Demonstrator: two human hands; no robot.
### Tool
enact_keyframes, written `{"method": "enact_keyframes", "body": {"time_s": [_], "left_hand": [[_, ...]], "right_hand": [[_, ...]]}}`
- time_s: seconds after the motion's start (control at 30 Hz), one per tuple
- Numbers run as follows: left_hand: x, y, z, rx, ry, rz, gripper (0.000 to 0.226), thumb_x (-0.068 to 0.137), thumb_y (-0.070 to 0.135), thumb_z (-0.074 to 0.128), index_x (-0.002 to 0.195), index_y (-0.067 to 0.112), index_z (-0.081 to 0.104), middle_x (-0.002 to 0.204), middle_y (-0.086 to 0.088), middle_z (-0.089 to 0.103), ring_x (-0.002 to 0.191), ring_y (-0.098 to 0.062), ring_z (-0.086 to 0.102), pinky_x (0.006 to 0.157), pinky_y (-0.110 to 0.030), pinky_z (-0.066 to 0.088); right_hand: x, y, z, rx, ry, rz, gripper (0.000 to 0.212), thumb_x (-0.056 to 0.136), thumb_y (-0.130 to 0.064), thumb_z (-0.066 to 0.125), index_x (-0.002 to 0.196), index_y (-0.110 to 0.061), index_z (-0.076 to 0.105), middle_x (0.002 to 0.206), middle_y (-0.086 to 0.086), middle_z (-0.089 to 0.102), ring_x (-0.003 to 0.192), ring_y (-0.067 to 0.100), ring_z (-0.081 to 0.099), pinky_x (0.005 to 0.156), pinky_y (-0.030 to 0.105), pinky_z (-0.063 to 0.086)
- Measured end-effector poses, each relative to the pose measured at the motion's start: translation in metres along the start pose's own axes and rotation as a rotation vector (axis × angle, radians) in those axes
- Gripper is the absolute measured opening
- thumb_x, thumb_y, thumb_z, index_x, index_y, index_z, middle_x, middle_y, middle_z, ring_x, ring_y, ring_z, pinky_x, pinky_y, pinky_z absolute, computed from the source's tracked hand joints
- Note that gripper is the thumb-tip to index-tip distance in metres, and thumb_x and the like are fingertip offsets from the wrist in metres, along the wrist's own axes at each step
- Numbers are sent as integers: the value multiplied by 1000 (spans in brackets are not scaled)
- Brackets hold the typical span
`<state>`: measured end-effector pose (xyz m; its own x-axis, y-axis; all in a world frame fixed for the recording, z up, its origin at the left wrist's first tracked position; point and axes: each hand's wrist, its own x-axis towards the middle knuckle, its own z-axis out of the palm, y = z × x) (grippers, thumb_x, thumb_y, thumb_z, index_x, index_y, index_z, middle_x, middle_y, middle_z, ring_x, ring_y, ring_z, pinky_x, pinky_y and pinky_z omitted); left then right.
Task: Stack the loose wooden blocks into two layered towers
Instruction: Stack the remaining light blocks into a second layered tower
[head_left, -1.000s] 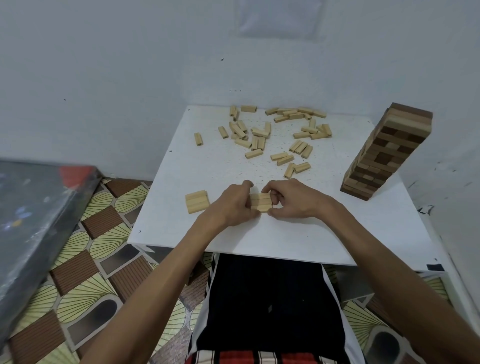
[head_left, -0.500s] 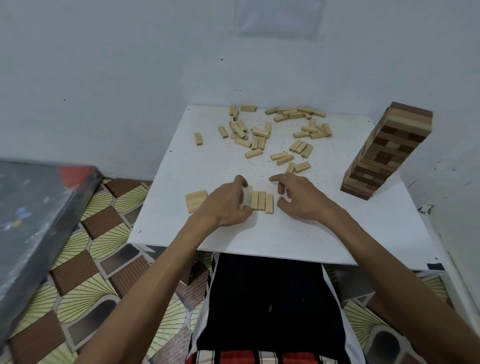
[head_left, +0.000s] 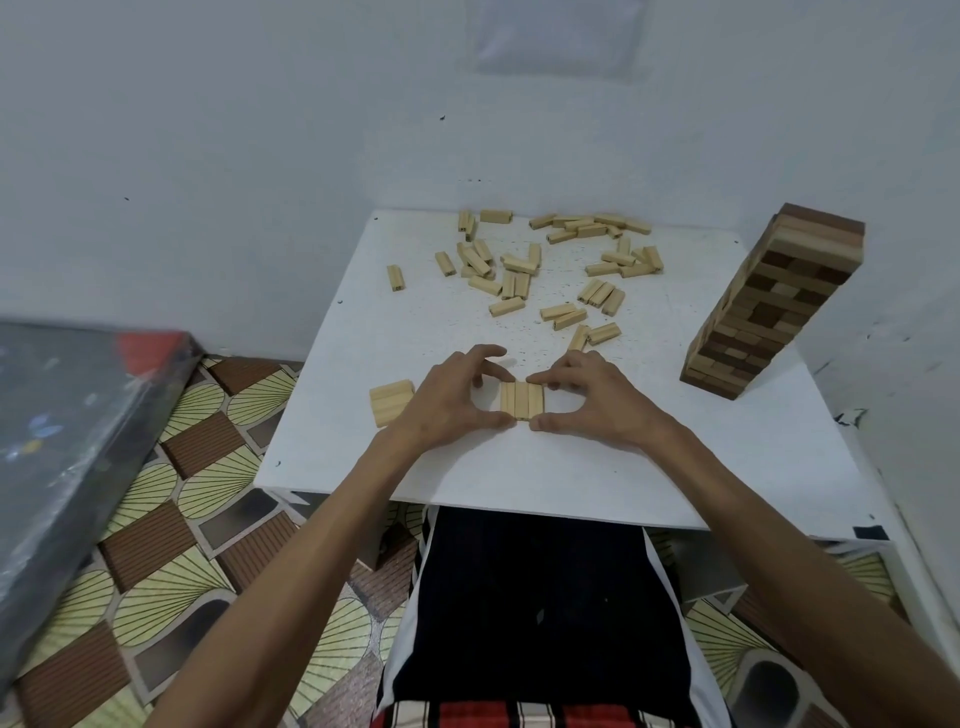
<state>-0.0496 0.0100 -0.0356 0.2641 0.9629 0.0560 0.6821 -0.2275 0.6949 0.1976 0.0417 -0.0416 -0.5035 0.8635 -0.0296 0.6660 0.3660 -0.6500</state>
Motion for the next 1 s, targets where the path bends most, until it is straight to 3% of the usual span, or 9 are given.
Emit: {"method": "enact_keyframes", "body": {"time_s": [0.1,0.37,0.63,0.83,1.0], "left_hand": [[-1,-2,3,-17,16,-4,86,72,42,90,143,28,44,118,25,68,98,-3,51,88,-28,40],[-2,-3,3,-43,29,6,87,69,41,91,140,26,44,114,24,68,100,-1,50,85,-26,37],[-31,-20,-32,80,151,22,84,70,47,88,140,27,45,114,23,66,102,-6,50,93,-38,37],[-64,-50,-70,25,227,-69,86,66,46,86,139,28,45,116,24,66,117,-6,56,98,-37,40],[-77,-66,-78,10,298,-115,83,69,38,90,138,27,45,117,21,65,117,-6,56,99,-35,45]], "right_hand": [[0,0,3,5,26,-10,61,76,-60,82,132,-43,65,109,-15,52,111,-9,37,90,18,32],[0,-4,10,-81,73,-76,53,78,-59,77,127,-42,64,105,-15,48,110,4,41,102,45,38],[29,-42,24,-30,28,-218,55,76,-55,76,127,-36,64,111,-12,45,111,12,45,101,45,43],[70,-81,49,6,-79,-323,56,77,-53,76,129,-36,63,120,-13,45,119,11,45,104,48,44],[89,-96,67,36,-127,-332,54,79,-50,78,129,-37,63,125,-15,49,120,8,48,107,46,44]]}}
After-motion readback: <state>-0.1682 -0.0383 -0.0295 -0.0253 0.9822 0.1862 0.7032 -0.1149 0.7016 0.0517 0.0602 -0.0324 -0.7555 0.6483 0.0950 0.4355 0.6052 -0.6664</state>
